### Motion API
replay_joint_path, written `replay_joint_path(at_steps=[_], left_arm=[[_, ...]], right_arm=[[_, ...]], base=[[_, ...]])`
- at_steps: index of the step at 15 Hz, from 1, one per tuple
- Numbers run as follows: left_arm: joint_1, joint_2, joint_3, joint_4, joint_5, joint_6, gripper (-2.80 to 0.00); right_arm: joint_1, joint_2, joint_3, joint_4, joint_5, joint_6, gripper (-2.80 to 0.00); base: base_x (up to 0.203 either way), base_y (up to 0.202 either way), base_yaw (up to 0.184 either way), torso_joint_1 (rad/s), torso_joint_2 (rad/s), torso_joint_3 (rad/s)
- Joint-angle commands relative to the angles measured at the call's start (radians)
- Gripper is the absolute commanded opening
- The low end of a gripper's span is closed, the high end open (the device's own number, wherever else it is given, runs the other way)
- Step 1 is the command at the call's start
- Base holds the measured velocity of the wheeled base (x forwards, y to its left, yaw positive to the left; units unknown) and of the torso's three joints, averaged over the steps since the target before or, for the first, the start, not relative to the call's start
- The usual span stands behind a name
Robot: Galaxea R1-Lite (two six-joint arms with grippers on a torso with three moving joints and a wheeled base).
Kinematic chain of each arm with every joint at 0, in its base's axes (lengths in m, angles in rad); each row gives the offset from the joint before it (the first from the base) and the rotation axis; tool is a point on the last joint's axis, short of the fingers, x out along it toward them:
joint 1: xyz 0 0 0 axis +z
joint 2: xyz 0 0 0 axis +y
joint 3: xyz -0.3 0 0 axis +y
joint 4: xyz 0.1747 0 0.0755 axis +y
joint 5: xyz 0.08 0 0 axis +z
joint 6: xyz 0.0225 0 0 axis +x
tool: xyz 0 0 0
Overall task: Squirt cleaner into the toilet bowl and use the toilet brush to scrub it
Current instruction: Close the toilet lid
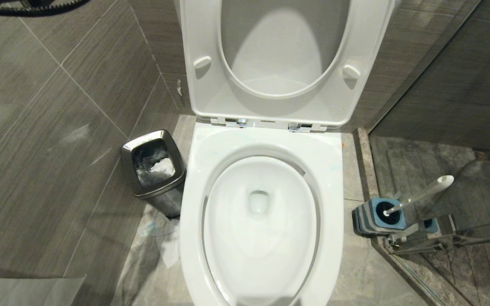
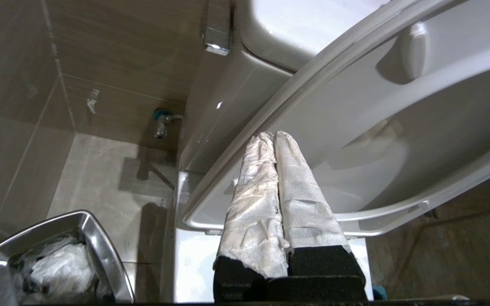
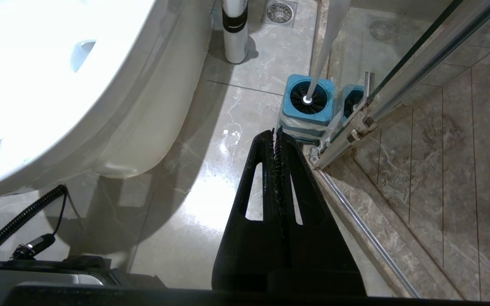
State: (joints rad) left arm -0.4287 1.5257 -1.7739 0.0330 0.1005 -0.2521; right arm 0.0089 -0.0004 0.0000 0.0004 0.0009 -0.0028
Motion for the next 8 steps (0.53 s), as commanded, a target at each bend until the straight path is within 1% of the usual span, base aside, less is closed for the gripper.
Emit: replay_joint_path(at_steps=[1,3,4,6,8], left_arm=[[0.087,0.077,0.011,-0.080,-0.079,0.005,-2.80],[0.177,0.144,0.009,-0.223,-0.170,0.039,-2.80],[0.212,0.166,0.008,-0.261,-0.206,0.057,-2.80],[0.248,0.206,0.001,-0.317,-0.246,0.066,-2.80],[0.249,0.224,0.001,-0.374,-0.298,0.059,-2.80]], right_arm=[[0.000,0.000,0.002,0.000,0.001,0.000,-2.80],[0.000,0.000,0.002,0.000,0.001,0.000,-2.80],[0.000,0.000,0.002,0.000,0.001,0.000,-2.80],[0.000,0.000,0.002,0.000,0.001,0.000,-2.80],[0.000,0.000,0.000,0.001,0.001,0.000,-2.80]], base=[[0.000,0.000,0.000,0.000,0.00,0.000],[0.000,0.000,0.000,0.000,0.00,0.000],[0.000,0.000,0.000,0.000,0.00,0.000],[0.000,0.000,0.000,0.000,0.00,0.000],[0.000,0.000,0.000,0.000,0.00,0.000]])
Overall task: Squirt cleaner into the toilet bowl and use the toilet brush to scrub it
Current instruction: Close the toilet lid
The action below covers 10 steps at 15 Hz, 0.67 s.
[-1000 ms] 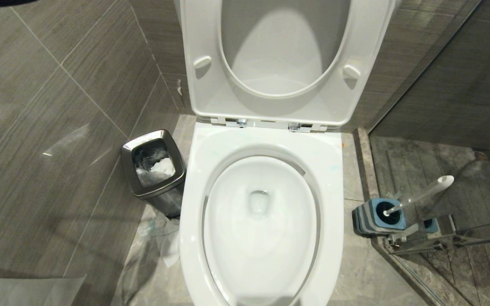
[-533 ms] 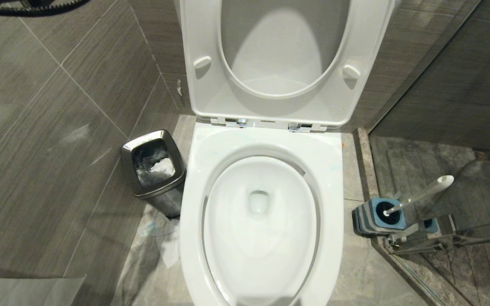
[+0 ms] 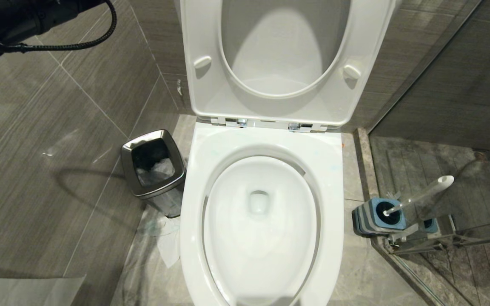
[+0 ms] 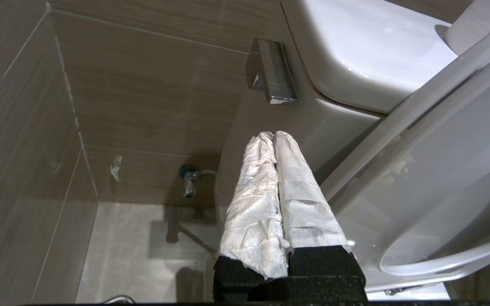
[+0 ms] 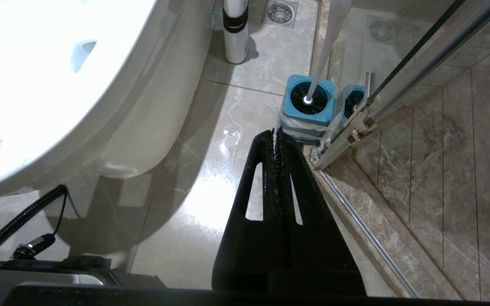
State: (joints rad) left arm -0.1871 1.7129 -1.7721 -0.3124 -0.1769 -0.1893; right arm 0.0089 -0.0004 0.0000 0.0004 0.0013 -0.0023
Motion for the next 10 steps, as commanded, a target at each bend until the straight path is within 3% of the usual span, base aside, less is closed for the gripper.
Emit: replay_joint_path(at_steps=[1,4,10], left_arm=[[0.007,0.039,0.000,-0.061,-0.045,-0.009,-2.80],[0.006,0.040,-0.001,-0.080,-0.186,-0.037,-2.80],[-0.004,0.092,-0.018,-0.101,-0.224,-0.035,-2.80]], right_arm=[[0.000,0.000,0.002,0.000,0.000,-0.001,-2.80],[0.000,0.000,0.001,0.000,0.000,-0.001,-2.80],[0.000,0.000,0.002,0.000,0.000,-0.001,-2.80]], base=[[0.000,0.000,0.000,0.000,0.00,0.000],[0.000,0.000,0.000,0.000,0.00,0.000],[0.000,0.000,0.000,0.000,0.00,0.000]])
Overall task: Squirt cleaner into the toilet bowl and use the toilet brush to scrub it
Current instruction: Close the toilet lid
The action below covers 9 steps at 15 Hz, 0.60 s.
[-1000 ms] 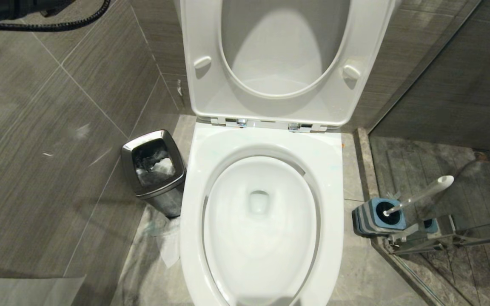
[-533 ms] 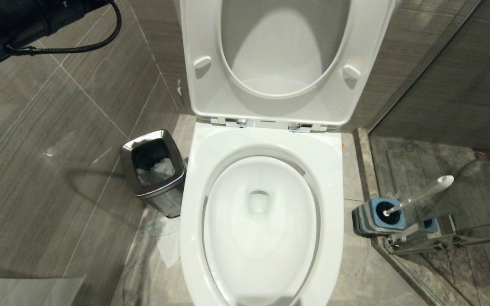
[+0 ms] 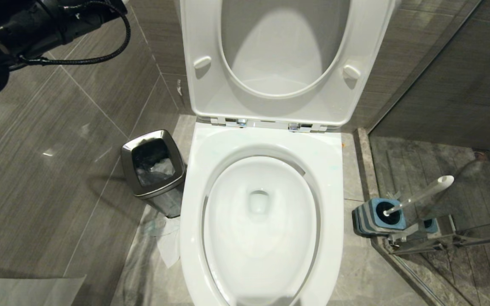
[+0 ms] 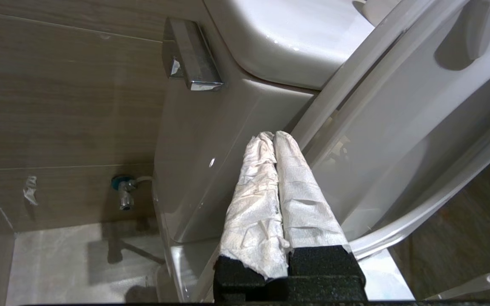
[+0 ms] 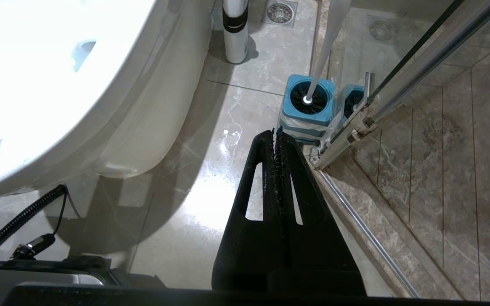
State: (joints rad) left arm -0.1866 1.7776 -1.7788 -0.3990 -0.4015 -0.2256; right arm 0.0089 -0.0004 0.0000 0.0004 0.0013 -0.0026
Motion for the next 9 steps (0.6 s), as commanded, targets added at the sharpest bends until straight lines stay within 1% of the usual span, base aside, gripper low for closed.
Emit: replay_joint_path(at_steps=[1,4,6,9], left_arm=[[-0.006,0.048,-0.027,-0.040,0.007,0.005,-2.80],[-0.008,0.119,-0.107,-0.079,0.062,0.019,-2.80],[-0.015,0.144,-0.120,-0.095,0.069,0.023,-2.80],[-0.044,0.175,-0.121,-0.131,0.070,0.026,-2.80]], right_arm=[[0.000,0.000,0.002,0.000,0.000,0.000,-2.80],[0.000,0.000,0.002,0.000,0.000,0.000,-2.80],[0.000,0.000,0.001,0.000,0.000,0.000,-2.80],[0.000,0.000,0.000,0.000,0.000,0.000,-2.80]], base=[[0.000,0.000,0.000,0.000,0.00,0.000],[0.000,0.000,0.000,0.000,0.00,0.000],[0.000,0.000,0.000,0.000,0.00,0.000],[0.000,0.000,0.000,0.000,0.00,0.000]])
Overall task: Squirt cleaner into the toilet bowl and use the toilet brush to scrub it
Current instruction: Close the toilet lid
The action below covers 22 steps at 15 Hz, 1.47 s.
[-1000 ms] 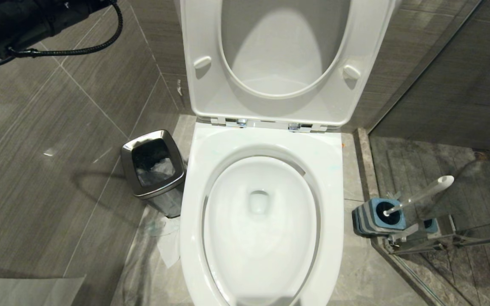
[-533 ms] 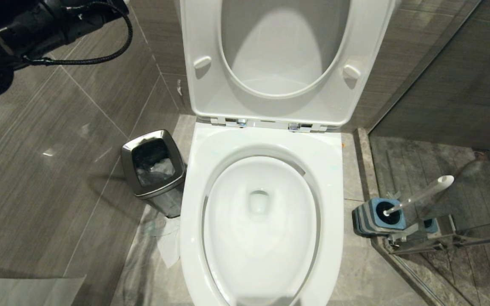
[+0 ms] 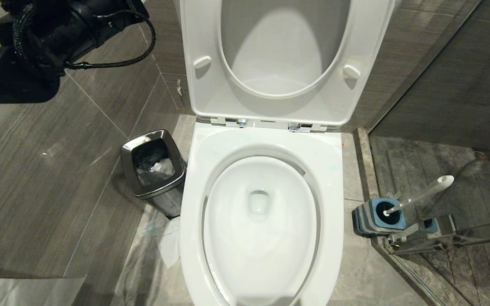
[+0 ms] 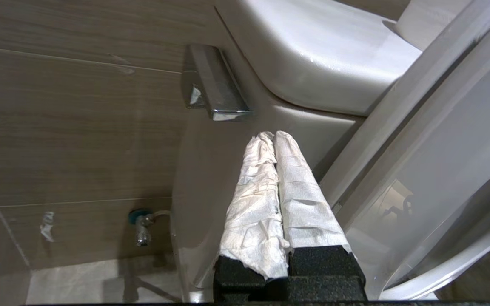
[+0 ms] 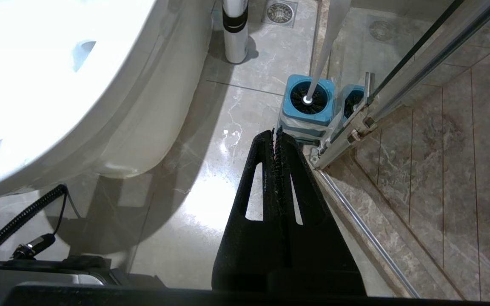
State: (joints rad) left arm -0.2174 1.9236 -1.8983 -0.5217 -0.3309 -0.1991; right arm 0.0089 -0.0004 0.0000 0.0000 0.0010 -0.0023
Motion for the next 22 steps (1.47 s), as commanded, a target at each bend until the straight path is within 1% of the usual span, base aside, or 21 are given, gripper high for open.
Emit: replay_joint_path(at_steps=[1,3,6,11,15,16,19,21,22], left_arm=[[-0.022,0.037,-0.002,-0.009,-0.001,0.000,-2.80],[-0.029,0.052,-0.012,-0.011,0.000,0.000,-2.80],[-0.031,0.078,-0.039,-0.017,0.000,0.025,-2.80],[-0.039,0.101,-0.038,-0.054,-0.003,0.026,-2.80],[-0.059,0.114,-0.038,-0.070,-0.008,0.024,-2.80],[-0.059,0.113,-0.034,-0.070,-0.017,0.022,-2.80],[-0.059,0.098,-0.018,-0.066,-0.084,0.006,-2.80],[-0.057,0.070,0.029,-0.062,-0.105,-0.005,-2.80],[-0.057,0.049,0.053,-0.062,-0.114,-0.024,-2.80]], right_arm=[[0.000,0.000,0.002,0.000,0.000,-0.001,-2.80],[0.000,0.000,0.002,0.000,0.000,-0.001,-2.80],[0.000,0.000,0.002,0.000,0.000,-0.001,-2.80],[0.000,0.000,0.002,0.002,0.000,-0.001,-2.80],[0.000,0.000,0.002,0.001,0.000,-0.001,-2.80],[0.000,0.000,0.002,0.000,0.000,-0.001,-2.80],[0.000,0.000,0.002,0.000,0.000,-0.001,-2.80],[0.000,0.000,0.002,0.000,0.000,-0.001,-2.80],[0.000,0.000,0.001,0.000,0.000,-0.001,-2.80]], base=[[0.000,0.000,0.000,0.000,0.00,0.000],[0.000,0.000,0.000,0.000,0.00,0.000],[0.000,0.000,0.000,0.000,0.00,0.000],[0.000,0.000,0.000,0.000,0.00,0.000],[0.000,0.000,0.000,0.000,0.00,0.000],[0.000,0.000,0.000,0.000,0.00,0.000],[0.000,0.000,0.000,0.000,0.00,0.000],[0.000,0.000,0.000,0.000,0.00,0.000],[0.000,0.000,0.000,0.000,0.00,0.000]])
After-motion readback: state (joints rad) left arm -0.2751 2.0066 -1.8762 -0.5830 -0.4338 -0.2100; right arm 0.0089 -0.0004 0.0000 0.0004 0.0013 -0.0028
